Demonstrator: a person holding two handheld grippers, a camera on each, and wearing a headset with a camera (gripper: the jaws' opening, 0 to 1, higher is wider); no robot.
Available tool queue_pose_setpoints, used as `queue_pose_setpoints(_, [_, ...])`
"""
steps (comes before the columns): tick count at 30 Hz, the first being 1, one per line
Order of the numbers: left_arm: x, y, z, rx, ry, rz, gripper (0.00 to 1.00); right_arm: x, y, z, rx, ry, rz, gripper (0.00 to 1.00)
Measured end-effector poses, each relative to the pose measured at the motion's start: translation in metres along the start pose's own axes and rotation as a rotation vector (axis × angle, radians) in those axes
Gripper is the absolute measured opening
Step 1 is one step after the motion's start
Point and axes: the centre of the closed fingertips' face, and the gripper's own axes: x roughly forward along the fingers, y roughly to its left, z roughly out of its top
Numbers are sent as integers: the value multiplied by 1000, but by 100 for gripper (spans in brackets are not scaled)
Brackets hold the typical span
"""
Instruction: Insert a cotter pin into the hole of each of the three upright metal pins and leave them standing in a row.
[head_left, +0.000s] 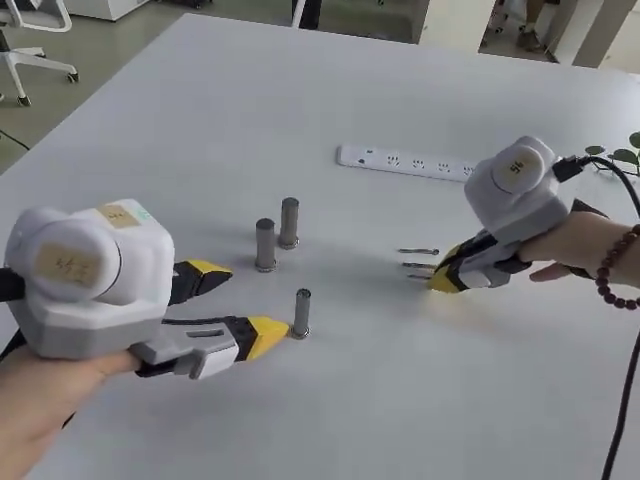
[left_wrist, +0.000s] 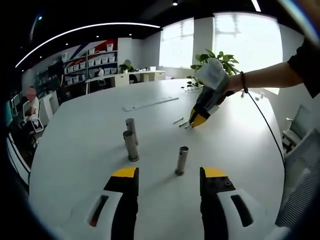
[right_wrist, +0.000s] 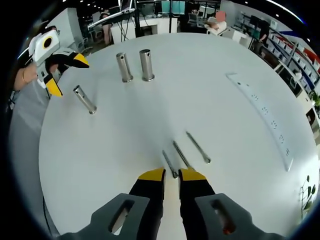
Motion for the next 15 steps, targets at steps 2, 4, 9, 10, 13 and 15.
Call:
queue_pose_setpoints(2, [-1, -1, -1, -2, 5, -3, 48, 0, -1, 0, 0, 18, 8, 4])
queue_pose_setpoints(4, [-1, -1, -3, -1, 10, -4, 48, 0, -3, -1, -24, 36, 0, 1])
queue_pose_setpoints(9, [-3, 0, -4, 0, 16, -3, 48, 0, 0, -2, -75, 80, -2, 1])
queue_pose_setpoints(10, [-4, 0, -5, -2, 17, -4, 48, 0, 1, -2, -130, 94, 0, 0])
queue_pose_setpoints(13, [-4, -1, -5, -1, 15, -9, 47, 1, 2, -2, -140, 99, 3, 0])
queue_pose_setpoints(15, [-5, -1, -5, 0, 16, -12, 47, 1, 2, -3, -147, 106, 6, 0])
